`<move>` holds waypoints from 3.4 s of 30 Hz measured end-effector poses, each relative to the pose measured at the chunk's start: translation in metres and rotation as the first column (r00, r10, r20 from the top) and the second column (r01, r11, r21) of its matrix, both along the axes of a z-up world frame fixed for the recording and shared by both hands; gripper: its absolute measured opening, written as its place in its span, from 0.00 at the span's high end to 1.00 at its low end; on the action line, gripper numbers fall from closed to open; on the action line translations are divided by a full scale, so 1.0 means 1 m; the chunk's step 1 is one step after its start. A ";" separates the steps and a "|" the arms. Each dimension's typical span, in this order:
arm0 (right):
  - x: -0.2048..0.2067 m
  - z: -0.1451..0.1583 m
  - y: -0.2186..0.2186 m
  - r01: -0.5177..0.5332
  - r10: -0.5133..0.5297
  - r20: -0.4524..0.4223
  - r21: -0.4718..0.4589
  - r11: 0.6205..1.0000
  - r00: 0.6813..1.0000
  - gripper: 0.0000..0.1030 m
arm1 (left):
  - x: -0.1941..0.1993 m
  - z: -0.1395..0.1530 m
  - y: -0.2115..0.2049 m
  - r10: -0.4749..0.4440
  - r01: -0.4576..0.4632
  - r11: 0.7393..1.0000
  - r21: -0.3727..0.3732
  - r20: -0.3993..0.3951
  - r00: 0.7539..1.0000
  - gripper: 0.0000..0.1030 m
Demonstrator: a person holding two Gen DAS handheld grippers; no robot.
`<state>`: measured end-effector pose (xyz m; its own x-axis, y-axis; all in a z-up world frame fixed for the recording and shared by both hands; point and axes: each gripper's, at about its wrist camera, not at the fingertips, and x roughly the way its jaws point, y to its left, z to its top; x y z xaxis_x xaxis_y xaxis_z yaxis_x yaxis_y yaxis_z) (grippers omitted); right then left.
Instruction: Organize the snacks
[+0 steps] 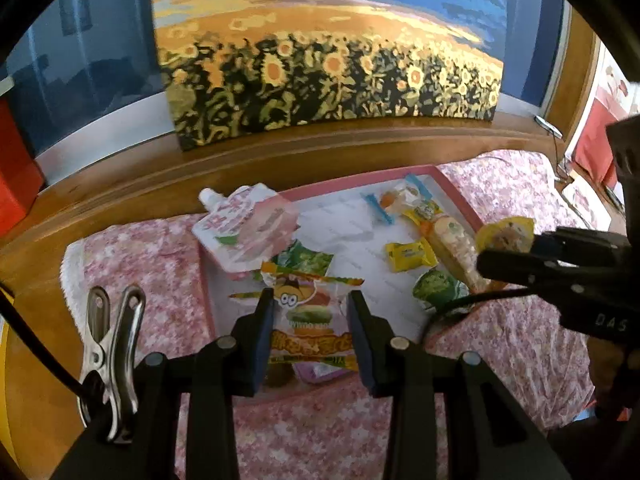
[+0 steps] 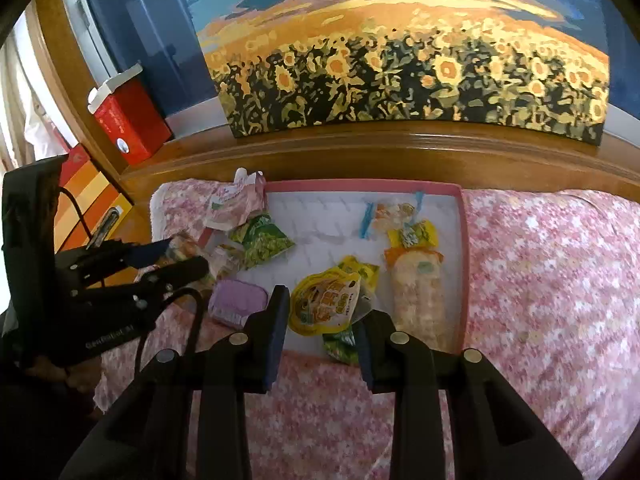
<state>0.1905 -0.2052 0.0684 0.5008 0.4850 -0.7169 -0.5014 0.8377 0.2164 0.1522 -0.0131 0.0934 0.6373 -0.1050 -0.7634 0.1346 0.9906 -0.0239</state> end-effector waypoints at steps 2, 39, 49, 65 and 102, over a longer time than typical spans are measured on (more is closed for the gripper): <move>0.005 -0.001 0.005 -0.003 0.003 -0.008 -0.013 1.000 1.000 0.69 | 0.005 -0.002 -0.002 -0.015 0.015 1.000 -0.012 -0.005 1.000 0.64; 0.056 -0.029 0.040 -0.052 0.045 -0.058 -0.127 0.990 0.997 0.49 | 0.056 -0.036 -0.004 0.037 -0.040 0.999 -0.023 -0.112 0.993 0.32; 0.031 0.003 0.025 -0.023 0.025 0.023 -0.118 0.993 0.999 0.43 | 0.025 -0.006 0.000 0.056 -0.057 0.998 -0.041 -0.036 0.998 0.29; -0.051 0.036 -0.019 0.082 -0.074 0.114 -0.063 0.995 0.991 0.41 | -0.049 0.027 0.013 0.138 -0.135 0.990 -0.049 0.059 0.989 0.28; -0.115 0.038 -0.039 0.105 -0.098 0.118 -0.055 0.993 0.988 0.41 | -0.114 0.025 0.008 0.146 -0.144 0.989 -0.031 0.070 0.987 0.25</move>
<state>0.0756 -0.2442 0.1063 0.6260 0.3852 -0.6780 -0.4322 0.8951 0.1095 0.0387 -0.0049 0.1186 0.7003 -0.0267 -0.7133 -0.0083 0.9989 -0.0455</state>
